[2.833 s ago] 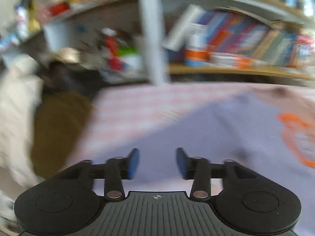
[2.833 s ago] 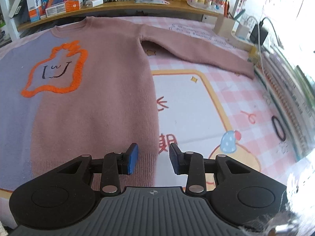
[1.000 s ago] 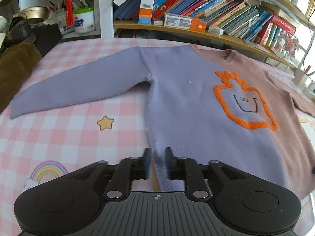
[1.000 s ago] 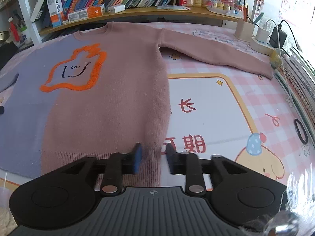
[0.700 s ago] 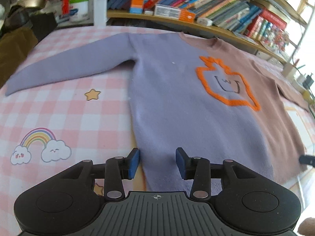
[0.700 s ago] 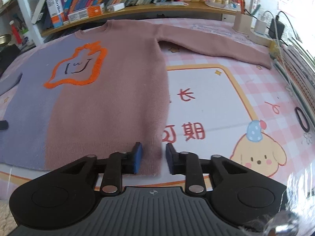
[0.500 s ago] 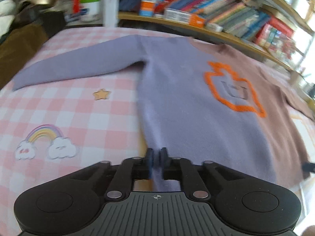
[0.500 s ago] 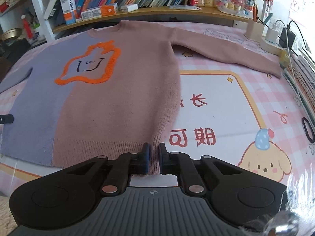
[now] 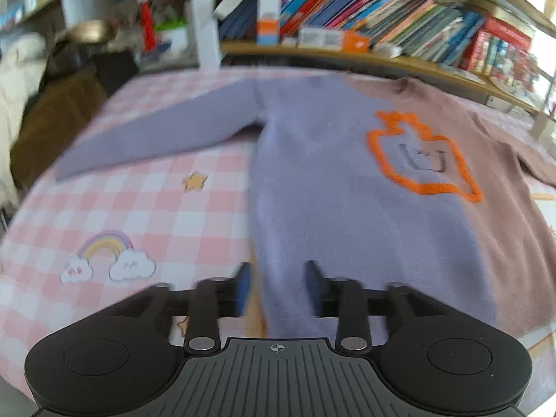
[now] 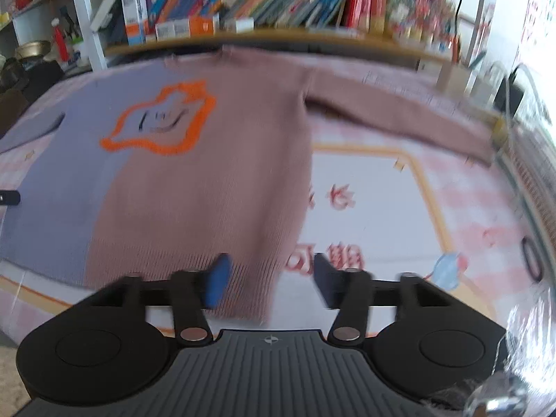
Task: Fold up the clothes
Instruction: 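Release the hem and raise both grippers above the flat sweater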
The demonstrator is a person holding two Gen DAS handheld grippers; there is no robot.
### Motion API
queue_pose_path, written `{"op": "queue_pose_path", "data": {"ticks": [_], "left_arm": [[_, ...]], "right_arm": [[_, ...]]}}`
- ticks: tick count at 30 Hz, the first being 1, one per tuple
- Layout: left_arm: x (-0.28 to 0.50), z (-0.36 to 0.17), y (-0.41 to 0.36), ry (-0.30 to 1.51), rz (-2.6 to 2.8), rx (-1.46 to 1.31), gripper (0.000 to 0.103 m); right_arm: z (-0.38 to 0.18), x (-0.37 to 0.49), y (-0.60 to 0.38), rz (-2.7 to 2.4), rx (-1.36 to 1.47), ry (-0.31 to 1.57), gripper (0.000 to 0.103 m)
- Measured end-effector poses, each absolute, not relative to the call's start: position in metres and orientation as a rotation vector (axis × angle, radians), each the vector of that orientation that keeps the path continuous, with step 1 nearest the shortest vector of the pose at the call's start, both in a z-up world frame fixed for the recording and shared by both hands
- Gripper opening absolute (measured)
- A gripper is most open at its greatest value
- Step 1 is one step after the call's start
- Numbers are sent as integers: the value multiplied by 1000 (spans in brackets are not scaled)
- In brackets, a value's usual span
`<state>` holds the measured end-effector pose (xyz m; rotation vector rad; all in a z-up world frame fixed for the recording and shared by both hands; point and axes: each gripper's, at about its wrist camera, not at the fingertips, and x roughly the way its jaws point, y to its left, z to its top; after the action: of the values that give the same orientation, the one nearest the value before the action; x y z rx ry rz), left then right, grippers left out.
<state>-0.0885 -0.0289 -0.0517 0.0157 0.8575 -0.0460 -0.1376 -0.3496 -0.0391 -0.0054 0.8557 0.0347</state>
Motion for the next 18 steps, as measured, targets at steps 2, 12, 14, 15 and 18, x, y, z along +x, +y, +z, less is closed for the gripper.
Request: {"op": "queue_pose_path", "data": {"ticks": [2, 12, 14, 15, 18], "left_arm": [[-94, -41, -41, 815, -53, 56, 67], [-110, -7, -83, 711, -54, 49, 94], [-115, -13, -92, 738, -57, 50, 94], [-117, -15, -95, 747, -61, 51, 94], [-123, -17, -102, 758, -59, 52, 94]], "right_arm": [[-31, -136, -350, 27, -9, 829, 73], [-4, -138, -351, 3, -88, 701, 99], [-6, -139, -353, 17, -95, 705, 100], [-7, -140, -354, 29, -94, 706, 101], [-8, -141, -359, 65, -79, 707, 103]]}}
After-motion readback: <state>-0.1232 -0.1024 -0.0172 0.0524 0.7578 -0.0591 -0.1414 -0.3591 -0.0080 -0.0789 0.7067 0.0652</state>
